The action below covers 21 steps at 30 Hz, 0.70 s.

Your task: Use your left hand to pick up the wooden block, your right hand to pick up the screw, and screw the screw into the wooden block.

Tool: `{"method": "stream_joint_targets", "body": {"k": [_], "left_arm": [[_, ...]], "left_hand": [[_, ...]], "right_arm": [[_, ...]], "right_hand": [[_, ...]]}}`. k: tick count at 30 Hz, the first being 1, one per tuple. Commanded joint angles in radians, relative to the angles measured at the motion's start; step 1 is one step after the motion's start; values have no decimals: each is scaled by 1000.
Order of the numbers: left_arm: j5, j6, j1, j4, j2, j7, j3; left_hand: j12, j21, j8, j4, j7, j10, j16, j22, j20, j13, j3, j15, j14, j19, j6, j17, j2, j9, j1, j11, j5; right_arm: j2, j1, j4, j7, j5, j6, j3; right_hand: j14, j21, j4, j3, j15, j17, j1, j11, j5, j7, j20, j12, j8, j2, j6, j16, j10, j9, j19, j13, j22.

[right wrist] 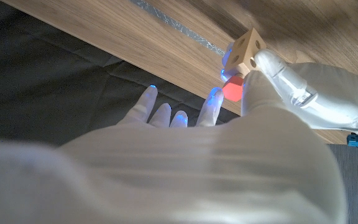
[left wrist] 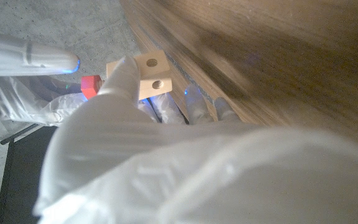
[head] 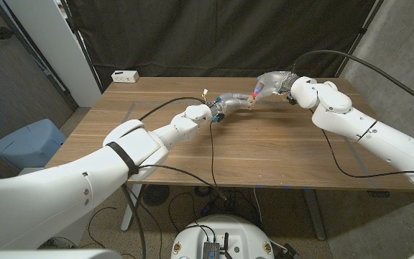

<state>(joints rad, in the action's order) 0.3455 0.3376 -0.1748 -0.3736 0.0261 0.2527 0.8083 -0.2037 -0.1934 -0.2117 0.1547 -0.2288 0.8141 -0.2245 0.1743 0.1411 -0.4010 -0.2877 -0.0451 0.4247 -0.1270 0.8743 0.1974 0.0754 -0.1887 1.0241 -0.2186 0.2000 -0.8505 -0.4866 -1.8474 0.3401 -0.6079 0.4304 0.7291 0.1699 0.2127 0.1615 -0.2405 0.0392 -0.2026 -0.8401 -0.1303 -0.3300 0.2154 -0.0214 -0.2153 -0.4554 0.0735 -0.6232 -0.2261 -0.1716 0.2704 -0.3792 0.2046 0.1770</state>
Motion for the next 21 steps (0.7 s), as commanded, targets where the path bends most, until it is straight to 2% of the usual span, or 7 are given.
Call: {"method": "stream_joint_targets", "body": {"k": [1, 11, 13, 21], "left_arm": [[-3, 2, 0, 2, 2, 0, 2], [-4, -12, -6, -22, -6, -2, 5], [-4, -14, -7, -25, -7, -2, 5], [-3, -17, -8, -30, -10, -3, 5]], "left_hand": [[-4, -6, -3, -4, 37, 12, -1, 4, -1, -2, -7, -74, 8, -4, 45, 4, 9, -5, -6, 1, 5], [-4, -6, -4, -3, 36, 11, -1, 4, -2, -2, -7, -74, 8, -5, 48, 3, 8, -5, -6, 1, 5], [-4, -6, -4, -3, 38, 11, -1, 4, -1, -1, -7, -74, 8, -5, 47, 3, 8, -5, -7, 1, 5], [-4, -6, -4, -3, 39, 11, -1, 4, -1, -1, -7, -75, 8, -5, 47, 3, 8, -5, -7, 1, 5]], "right_arm": [[15, -9, 20, -24, -5, -8, -4], [23, -8, 29, -37, -4, -11, -4], [23, -7, 30, -38, -6, -11, -3], [29, -7, 38, -49, -7, -11, -2]], "right_hand": [[14, 5, -4, -5, 68, -5, -13, -1, -8, 2, 4, -5, -13, 0, -24, -5, -21, 5, -13, 3, 3], [23, 7, -8, -7, 70, -8, -16, -3, -10, 2, 7, -7, -28, -6, -49, -8, -35, 10, -21, 3, 3], [25, 6, -9, -8, 70, -9, -17, -6, -10, 0, 7, -6, -39, -7, -67, -8, -38, 13, -23, 3, 4], [33, 9, -12, -9, 72, -12, -19, -8, -11, 1, 12, -8, -56, -12, -95, -11, -52, 18, -33, 2, 4]]}}
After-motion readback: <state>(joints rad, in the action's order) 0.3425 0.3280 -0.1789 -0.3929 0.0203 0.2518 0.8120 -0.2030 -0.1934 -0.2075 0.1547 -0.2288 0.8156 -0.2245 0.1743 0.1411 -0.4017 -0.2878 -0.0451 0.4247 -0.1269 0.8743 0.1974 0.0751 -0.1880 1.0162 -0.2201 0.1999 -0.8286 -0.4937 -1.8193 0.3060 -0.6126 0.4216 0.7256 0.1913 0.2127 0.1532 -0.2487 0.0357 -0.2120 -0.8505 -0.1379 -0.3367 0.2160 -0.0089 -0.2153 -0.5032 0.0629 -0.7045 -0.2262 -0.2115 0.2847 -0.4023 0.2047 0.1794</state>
